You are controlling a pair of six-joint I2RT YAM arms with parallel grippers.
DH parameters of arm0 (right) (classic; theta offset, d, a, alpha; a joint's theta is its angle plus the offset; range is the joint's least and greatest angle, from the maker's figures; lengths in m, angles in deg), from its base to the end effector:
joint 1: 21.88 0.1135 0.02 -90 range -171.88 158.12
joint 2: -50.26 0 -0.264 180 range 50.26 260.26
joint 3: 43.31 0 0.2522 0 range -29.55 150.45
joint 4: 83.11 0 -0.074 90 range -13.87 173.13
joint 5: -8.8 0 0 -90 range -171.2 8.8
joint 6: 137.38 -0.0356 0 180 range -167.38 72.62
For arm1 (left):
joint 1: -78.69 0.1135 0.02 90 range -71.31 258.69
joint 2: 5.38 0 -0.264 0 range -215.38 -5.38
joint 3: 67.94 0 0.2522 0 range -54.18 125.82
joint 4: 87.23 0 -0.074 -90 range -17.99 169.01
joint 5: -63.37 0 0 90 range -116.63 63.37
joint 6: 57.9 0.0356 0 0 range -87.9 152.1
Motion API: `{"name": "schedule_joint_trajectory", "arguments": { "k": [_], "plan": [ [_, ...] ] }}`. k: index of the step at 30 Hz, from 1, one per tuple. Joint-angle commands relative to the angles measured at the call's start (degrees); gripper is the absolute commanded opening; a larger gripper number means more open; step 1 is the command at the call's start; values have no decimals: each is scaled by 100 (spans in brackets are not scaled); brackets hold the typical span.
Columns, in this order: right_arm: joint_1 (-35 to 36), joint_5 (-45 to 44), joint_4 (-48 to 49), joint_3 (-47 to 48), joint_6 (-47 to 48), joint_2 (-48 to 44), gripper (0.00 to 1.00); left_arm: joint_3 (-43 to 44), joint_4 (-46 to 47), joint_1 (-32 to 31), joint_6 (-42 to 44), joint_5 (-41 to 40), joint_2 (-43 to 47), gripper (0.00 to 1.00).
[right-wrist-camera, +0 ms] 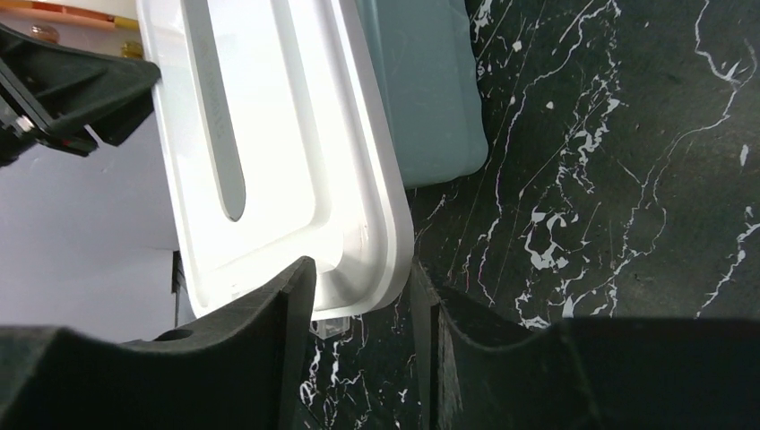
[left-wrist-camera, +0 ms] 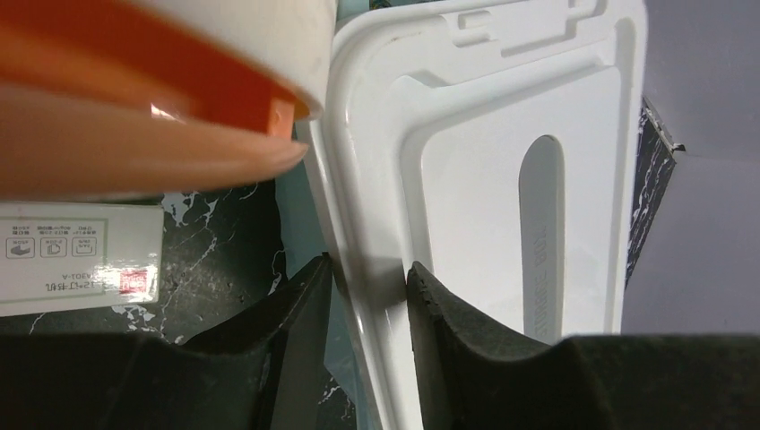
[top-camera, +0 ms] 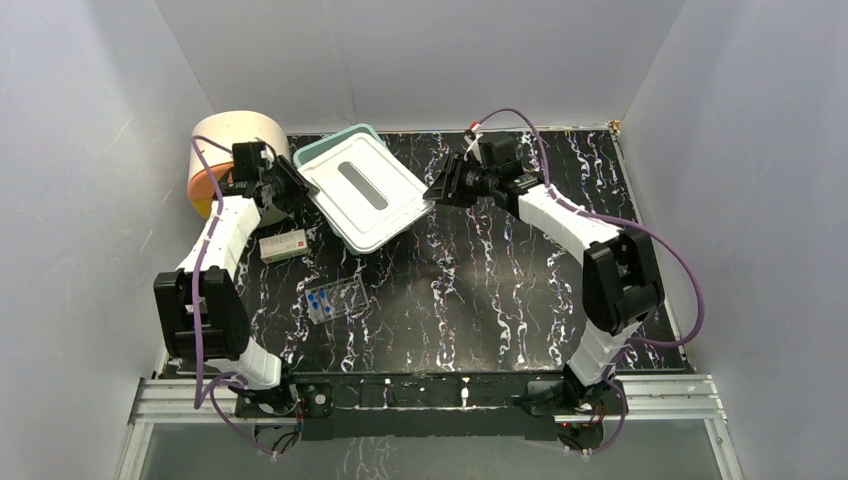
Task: Organize the chemistry lab equipment
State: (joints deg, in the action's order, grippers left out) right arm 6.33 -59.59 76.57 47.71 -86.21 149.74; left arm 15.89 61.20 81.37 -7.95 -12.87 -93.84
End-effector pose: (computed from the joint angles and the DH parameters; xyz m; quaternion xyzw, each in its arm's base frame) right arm 0.3523 0.2039 0.2852 -0.0168 0.8506 0.4107 0.3279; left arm 0.3519 0.0080 0.2929 -0.2721 0.8443 -0.2451 0.3913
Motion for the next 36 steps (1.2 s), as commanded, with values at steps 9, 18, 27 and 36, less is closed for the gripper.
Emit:
{"name": "schedule_joint_trajectory", "arguments": {
  "k": [9, 18, 27, 36],
  "plan": [
    [124, 250, 39, 416, -91, 211, 52, 750, -129, 31, 249, 20, -283, 34],
    [132, 290, 27, 902, -25, 496, 54, 1210, -387, 30, 322, -520, -566, 38],
    [132, 193, -200, 1049, 171, 507, 67, 1739, -834, 23, 378, -408, -703, 56],
    [132, -442, -1137, 1211, 937, 153, 72, 1136, -1128, -29, 187, -325, 172, 59]
  ]
}}
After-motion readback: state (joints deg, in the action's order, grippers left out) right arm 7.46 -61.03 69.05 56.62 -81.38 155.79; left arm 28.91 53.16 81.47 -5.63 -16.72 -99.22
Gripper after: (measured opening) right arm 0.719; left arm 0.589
